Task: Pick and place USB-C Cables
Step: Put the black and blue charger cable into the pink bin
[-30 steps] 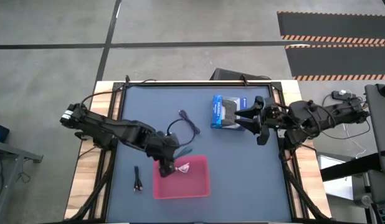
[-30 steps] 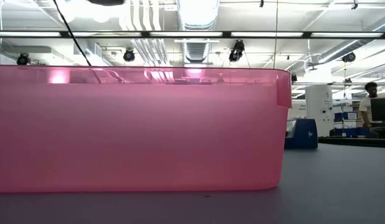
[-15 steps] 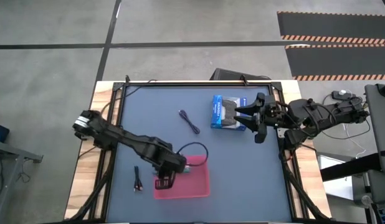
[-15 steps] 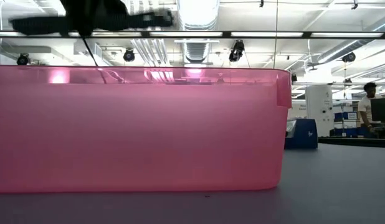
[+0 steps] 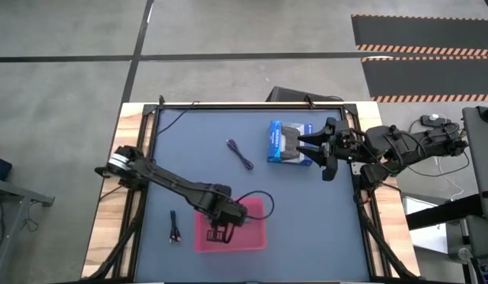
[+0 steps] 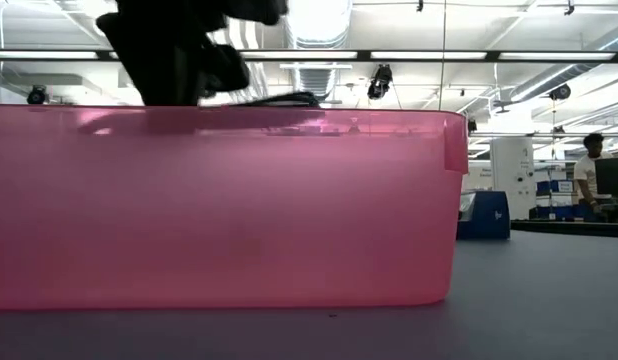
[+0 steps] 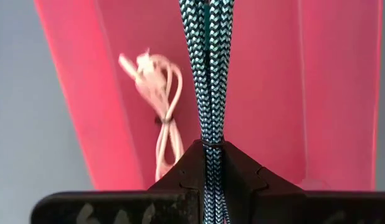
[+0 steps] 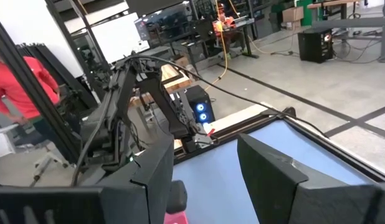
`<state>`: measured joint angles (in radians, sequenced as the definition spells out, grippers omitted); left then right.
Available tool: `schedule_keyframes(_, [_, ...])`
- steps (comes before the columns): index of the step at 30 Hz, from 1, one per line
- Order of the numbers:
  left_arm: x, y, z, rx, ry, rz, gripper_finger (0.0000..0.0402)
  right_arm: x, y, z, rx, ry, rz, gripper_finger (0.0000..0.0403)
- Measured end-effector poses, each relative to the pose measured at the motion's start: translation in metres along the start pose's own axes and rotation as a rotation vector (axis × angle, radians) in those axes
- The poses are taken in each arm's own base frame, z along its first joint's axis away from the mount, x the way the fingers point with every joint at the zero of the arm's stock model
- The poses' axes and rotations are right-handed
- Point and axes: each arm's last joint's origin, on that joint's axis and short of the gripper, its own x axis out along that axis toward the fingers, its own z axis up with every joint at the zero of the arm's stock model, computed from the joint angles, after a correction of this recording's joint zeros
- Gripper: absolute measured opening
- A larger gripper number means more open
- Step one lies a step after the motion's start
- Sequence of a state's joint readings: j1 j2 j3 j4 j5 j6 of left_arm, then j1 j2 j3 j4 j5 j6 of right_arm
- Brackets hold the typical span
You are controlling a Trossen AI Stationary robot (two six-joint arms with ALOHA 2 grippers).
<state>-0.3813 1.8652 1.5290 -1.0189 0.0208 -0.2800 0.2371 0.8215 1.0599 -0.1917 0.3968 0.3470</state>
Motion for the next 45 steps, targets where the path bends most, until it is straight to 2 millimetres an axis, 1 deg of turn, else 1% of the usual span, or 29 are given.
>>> schedule_keyframes(7, [0.018,-0.002,0.008,-0.032,-0.015,-0.004,0.0017,0.0,-0.001,-0.002,-0.008,0.02,-0.006,0.0169])
schedule_keyframes(13, [0.019,-0.002,0.008,-0.038,-0.017,-0.005,0.0017,0.003,0.0,-0.004,-0.013,0.029,-0.008,0.0169])
schedule_keyframes(18, [0.024,-0.001,0.005,-0.078,-0.004,-0.002,0.0017,0.004,0.0,-0.005,-0.018,0.036,-0.01,0.0169])
schedule_keyframes(25, [0.04,0.003,-0.008,-0.088,0.063,0.021,0.0017,0.006,0.0,-0.008,-0.025,0.058,-0.018,0.0169])
schedule_keyframes(33, [0.047,0.003,-0.007,-0.107,0.014,0.004,0.0017,0.006,0.0,-0.008,-0.032,0.058,-0.018,0.0169])
schedule_keyframes(45, [0.058,0.005,-0.011,-0.109,-0.005,-0.02,0.0017,0.006,0.0,-0.008,-0.032,0.059,-0.018,0.0169])
